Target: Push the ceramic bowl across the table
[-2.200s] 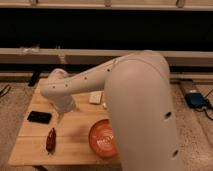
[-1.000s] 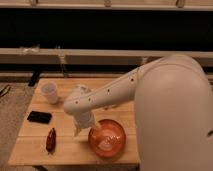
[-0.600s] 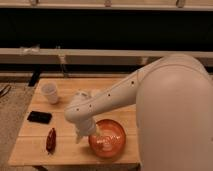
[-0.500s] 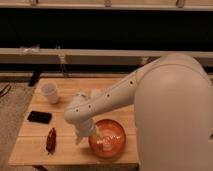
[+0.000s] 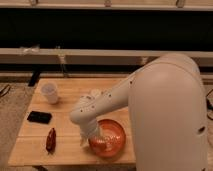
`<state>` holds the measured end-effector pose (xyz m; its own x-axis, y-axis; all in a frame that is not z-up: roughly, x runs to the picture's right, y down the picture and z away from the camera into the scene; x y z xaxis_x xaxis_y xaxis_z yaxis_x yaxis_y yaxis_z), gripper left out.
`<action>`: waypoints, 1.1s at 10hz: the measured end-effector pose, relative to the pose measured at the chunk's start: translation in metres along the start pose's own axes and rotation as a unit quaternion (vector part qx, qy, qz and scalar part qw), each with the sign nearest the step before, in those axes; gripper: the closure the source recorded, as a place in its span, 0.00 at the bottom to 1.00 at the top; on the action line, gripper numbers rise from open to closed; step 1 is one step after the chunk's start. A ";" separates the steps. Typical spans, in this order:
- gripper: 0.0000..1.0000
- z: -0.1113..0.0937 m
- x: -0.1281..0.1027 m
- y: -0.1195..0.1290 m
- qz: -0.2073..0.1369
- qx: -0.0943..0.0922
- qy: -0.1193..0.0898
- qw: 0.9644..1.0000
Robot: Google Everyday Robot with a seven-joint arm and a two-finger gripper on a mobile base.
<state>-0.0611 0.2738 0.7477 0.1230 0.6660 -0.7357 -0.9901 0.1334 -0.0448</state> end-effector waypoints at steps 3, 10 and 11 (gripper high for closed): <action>0.21 0.007 -0.001 -0.021 0.021 0.001 0.001 1.000; 0.21 0.012 -0.009 -0.058 0.047 0.017 -0.007 0.999; 0.21 0.012 -0.010 -0.060 0.049 0.018 -0.009 0.999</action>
<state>-0.0015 0.2681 0.7661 0.0277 0.6898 -0.7235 -0.9943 0.0933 0.0509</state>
